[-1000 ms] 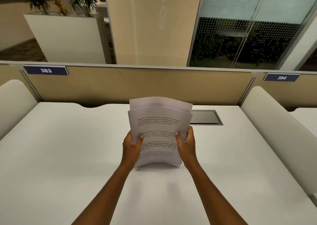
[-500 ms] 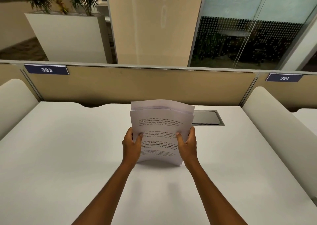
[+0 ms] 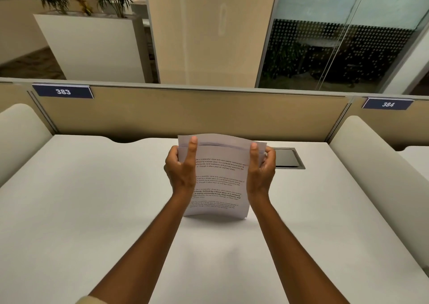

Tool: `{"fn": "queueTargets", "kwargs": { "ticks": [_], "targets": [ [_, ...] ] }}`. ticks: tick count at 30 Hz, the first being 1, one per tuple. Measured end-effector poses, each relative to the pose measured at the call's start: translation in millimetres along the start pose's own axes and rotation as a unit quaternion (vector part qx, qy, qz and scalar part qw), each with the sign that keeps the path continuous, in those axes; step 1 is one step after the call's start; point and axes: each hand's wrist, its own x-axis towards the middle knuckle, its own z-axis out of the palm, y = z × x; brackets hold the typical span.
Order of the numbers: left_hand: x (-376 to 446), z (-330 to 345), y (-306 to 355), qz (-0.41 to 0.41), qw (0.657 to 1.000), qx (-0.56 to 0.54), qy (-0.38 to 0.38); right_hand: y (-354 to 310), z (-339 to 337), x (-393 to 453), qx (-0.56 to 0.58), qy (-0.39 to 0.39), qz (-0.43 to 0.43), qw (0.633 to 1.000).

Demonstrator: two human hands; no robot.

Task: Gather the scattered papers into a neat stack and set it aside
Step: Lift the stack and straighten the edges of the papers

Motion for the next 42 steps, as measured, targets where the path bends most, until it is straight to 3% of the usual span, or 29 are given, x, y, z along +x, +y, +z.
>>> {"fn": "queueTargets", "kwargs": {
  "ticks": [7, 13, 24, 30, 42],
  "targets": [
    [4.7, 15.2, 18.7, -0.097, 0.991, 0.049, 0.079, -20.3, 15.0, 10.4, -0.048, 0.075, 0.085, 0.992],
    [4.4, 14.3, 7.9, -0.084, 0.992, 0.041, 0.083, -13.6, 13.6, 5.5, -0.062, 0.077, 0.084, 0.992],
    [-3.5, 9.2, -2.1, -0.043, 0.997, 0.051, 0.044, -4.3, 8.7, -0.6, -0.080, 0.078, 0.062, 0.992],
    [-6.7, 8.4, -5.4, -0.098, 0.994, 0.031, 0.023, -0.8, 7.9, -1.2, -0.090, 0.058, 0.076, 0.991],
    [-12.5, 0.9, -31.7, -0.095, 0.994, 0.033, -0.039, 10.0, 7.5, -3.6, -0.092, 0.038, 0.087, 0.991]
  ]
}}
